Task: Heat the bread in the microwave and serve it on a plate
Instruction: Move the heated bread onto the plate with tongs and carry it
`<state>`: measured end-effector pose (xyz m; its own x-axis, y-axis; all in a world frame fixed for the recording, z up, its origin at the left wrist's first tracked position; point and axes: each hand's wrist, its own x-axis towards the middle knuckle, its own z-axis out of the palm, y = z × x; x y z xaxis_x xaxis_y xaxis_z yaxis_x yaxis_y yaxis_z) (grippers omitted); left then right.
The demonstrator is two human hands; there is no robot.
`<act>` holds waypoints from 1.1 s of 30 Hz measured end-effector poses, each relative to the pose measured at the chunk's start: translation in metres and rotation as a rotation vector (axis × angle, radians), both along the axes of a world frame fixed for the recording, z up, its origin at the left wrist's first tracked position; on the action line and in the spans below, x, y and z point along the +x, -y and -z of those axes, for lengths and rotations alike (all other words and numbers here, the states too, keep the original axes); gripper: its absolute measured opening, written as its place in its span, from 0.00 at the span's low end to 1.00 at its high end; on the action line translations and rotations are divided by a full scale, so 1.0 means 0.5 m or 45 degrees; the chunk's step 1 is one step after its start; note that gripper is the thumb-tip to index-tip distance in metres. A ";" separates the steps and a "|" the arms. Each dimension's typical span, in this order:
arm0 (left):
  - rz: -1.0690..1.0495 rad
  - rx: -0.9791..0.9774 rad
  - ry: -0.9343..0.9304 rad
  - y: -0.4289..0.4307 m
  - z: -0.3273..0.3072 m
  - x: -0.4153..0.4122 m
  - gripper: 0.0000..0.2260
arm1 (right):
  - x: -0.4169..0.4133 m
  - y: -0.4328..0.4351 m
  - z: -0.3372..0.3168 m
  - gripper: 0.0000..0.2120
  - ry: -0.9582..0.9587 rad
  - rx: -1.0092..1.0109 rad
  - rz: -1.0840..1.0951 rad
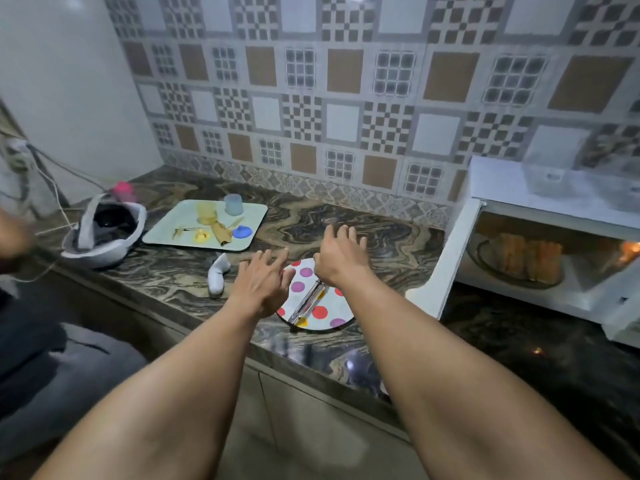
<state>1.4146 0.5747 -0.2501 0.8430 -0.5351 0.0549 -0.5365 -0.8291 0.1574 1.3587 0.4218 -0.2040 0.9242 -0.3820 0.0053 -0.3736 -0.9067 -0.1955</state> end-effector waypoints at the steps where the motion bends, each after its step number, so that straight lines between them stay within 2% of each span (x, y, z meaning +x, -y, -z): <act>1: 0.018 -0.005 -0.006 0.002 0.013 0.018 0.26 | 0.013 -0.001 0.015 0.34 -0.007 0.015 0.014; 11: 0.237 0.082 -0.168 0.037 0.182 0.190 0.28 | 0.111 -0.004 0.215 0.31 -0.111 0.174 0.314; 16: 0.301 0.124 -0.201 0.063 0.269 0.259 0.29 | 0.153 -0.023 0.292 0.32 -0.125 0.256 0.467; 23: 0.266 0.168 -0.216 0.069 0.304 0.290 0.31 | 0.180 -0.045 0.333 0.38 -0.139 0.307 0.620; 27: 0.137 0.044 -0.215 0.076 0.304 0.300 0.32 | 0.192 -0.051 0.334 0.32 -0.148 0.331 0.630; 31: -0.114 -0.240 -0.551 0.092 0.290 0.323 0.36 | 0.191 -0.051 0.321 0.27 -0.127 0.349 0.682; 33: -0.243 -0.341 -0.691 0.099 0.280 0.329 0.36 | 0.185 -0.049 0.312 0.22 -0.120 0.362 0.706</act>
